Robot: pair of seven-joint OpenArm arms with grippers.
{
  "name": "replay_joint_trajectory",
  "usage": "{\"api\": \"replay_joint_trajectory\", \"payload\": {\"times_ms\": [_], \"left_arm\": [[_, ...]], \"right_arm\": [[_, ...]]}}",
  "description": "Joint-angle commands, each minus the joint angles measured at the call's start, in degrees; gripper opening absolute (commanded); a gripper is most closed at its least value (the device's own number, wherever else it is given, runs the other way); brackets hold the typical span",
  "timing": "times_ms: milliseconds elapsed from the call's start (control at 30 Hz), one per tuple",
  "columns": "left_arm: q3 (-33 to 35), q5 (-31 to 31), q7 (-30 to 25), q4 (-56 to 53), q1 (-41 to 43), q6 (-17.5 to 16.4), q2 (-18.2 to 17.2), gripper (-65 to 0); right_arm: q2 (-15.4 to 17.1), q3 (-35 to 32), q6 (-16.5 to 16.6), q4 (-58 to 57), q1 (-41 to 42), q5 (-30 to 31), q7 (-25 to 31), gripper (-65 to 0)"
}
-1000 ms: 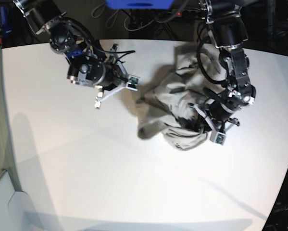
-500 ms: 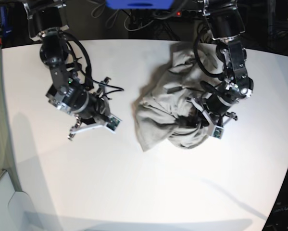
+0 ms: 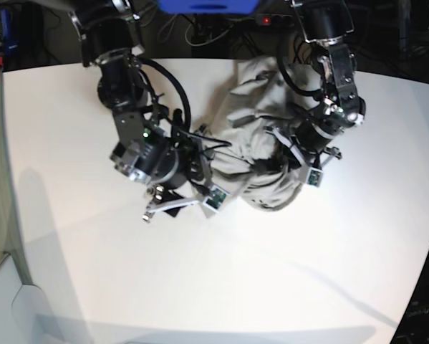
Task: Layout the t-shirt on the table in an organized manner, then fold the t-shirt properly
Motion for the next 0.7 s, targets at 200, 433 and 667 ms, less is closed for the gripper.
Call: {"api": "replay_joint_trajectory", "payload": {"times_ms": [200,433,667], "left_arm": [[0.2,-0.6,-0.7,5.0,2.5,-0.4,2.0,-60.6],[0.2,-0.6,-0.7,5.2,3.1,-0.4,3.1,-60.6],[0.2,-0.6,-0.7,5.2,3.1,-0.4,3.3,-60.6]], "right_arm": [[-1.0,0.1,-0.2,-6.7,3.4,0.4,2.6,-24.7],[-2.3,0.1,-0.2,-10.0,3.4,0.5,5.4,-24.7],[-3.4,0.0,-0.2,-14.0,3.2,0.5,7.4,-40.6]]}}
